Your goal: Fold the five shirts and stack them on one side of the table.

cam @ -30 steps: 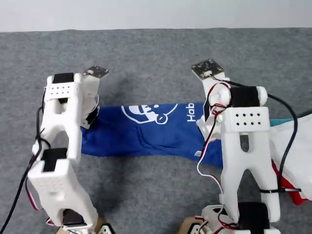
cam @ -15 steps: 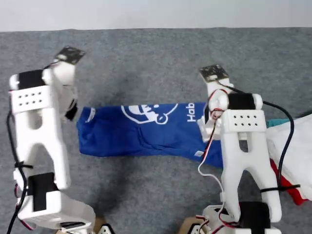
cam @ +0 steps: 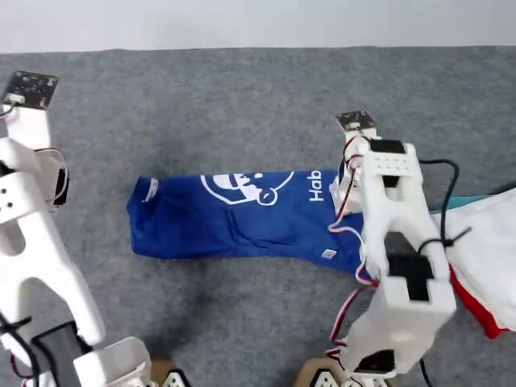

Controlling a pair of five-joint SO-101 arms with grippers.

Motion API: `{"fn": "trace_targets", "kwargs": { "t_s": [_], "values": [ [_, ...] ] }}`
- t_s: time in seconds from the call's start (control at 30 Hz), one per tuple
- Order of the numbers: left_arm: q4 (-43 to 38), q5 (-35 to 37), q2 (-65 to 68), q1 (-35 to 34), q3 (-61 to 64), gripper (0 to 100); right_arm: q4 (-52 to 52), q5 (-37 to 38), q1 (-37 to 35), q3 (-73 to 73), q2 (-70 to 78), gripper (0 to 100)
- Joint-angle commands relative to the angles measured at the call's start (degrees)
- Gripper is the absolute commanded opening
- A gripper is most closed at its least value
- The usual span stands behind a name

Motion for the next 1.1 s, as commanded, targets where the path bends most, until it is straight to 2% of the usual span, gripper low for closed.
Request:
{"fn": "trace_targets", "kwargs": {
  "t_s": [0.0, 0.27, 0.53, 0.7, 0.87, 1.07],
  "values": [
    [1.6, -0.1, -2.6, -0.3, -1.2, 0, -0.7, -0.5, -0.2, -9.6, 5.7, 16.9],
    [1.6, -0.1, -2.7, -0.3, -1.2, 0, 0.6, -0.4, 0.1, -25.3, 18.7, 16.9],
    [1.6, -0.1, -2.8, -0.3, -1.2, 0, 12.1, -0.4, 0.0, -32.5, 18.5, 16.9],
    [1.6, -0.1, -2.7, -0.3, -1.1, 0, 16.3, -0.4, 0.0, -32.7, 13.1, 16.9],
    [1.6, -0.1, -2.7, -0.3, -1.1, 0, 13.7, -0.4, 0.1, -32.6, 8.6, 16.9],
    [1.6, -0.1, -2.7, -0.3, -1.1, 0, 6.3, -0.4, 0.0, -32.6, 17.0, 16.9]
  ]
}}
